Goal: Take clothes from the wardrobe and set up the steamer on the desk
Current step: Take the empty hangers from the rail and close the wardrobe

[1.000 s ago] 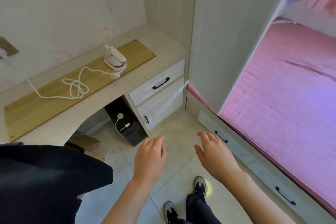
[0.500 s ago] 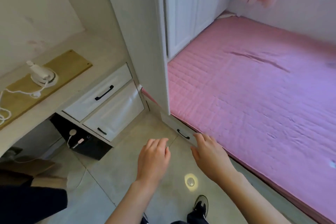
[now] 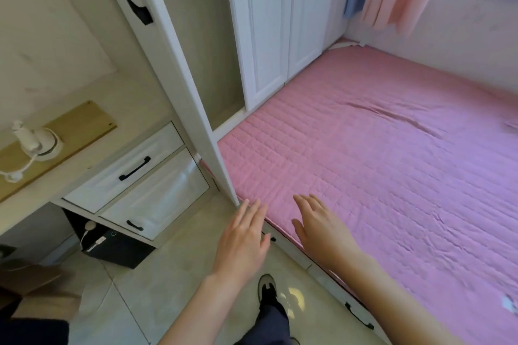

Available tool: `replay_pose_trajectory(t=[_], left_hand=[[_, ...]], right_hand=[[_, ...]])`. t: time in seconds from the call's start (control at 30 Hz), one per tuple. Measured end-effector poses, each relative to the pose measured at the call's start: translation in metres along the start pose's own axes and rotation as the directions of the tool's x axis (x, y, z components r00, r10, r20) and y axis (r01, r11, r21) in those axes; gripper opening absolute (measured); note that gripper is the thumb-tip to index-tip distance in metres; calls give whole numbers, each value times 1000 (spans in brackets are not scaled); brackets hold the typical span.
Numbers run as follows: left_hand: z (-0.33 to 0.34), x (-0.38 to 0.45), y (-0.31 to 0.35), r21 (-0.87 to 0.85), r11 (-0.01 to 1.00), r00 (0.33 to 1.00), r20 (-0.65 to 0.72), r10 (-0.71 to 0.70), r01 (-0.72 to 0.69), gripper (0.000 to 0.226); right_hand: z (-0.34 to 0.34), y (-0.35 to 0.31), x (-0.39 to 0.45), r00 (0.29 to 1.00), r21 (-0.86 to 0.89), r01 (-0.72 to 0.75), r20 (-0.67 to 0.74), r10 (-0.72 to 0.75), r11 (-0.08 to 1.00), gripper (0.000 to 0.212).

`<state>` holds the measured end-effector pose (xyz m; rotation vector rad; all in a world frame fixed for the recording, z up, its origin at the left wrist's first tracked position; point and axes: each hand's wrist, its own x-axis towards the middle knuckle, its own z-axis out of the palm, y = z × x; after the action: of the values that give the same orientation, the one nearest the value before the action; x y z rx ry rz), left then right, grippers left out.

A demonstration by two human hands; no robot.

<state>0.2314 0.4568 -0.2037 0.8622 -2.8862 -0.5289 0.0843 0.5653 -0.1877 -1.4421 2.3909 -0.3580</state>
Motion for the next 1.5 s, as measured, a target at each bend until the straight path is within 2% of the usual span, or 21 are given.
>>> replay_pose_trajectory(t=[0.3,0.5,0.8,0.93,1.17,1.5], left_hand=[[-15,130,-7,-47,996,997,-36,-75,73,62],[-32,221,-20,-44,989,989,-37,-144,142,59],[-59,300,-48,-34,954,937,-176,-301,299,52],[-69,331,-63,-60,918,882,-260,-392,391,49],[-96,386,-88,-100,814,738,-372,-564,572,53],[-206,449,-128,-139,725,534,-585,-610,675,47]], right_hand=[[-41,41,118,996,-94,79,-34,-83,992,50],[-70,49,211,991,-95,129,-23,-132,987,48],[-109,60,314,967,-114,241,-63,-249,964,42],[-123,61,364,941,-128,325,-51,-334,937,45],[-163,54,462,869,-159,485,-21,-494,860,39],[-232,-27,567,720,-131,683,-45,-693,719,39]])
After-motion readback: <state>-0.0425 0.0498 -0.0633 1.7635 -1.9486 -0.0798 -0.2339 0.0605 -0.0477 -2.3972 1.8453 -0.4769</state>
